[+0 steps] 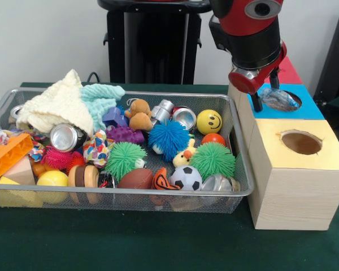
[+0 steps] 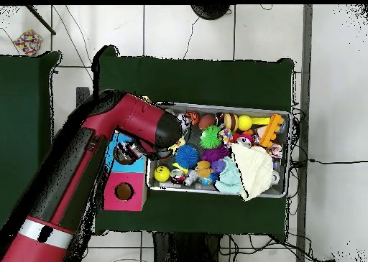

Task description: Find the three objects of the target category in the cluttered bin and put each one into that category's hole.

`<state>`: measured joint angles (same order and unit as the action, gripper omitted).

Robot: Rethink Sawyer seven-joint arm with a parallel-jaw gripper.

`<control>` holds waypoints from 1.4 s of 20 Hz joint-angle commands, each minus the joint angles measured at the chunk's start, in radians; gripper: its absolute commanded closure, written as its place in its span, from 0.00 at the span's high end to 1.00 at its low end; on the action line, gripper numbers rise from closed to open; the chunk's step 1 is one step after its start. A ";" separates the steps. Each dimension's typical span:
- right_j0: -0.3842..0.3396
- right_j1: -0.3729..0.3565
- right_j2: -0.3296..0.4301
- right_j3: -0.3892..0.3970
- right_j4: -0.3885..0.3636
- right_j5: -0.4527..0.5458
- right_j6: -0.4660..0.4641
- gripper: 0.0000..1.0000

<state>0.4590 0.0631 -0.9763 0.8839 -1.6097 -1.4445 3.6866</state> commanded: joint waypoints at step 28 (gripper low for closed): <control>-0.081 -0.001 0.098 -0.084 -0.112 -0.248 0.209 1.00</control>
<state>0.4202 0.0630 -0.9762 0.8779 -1.7158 -1.5687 3.6866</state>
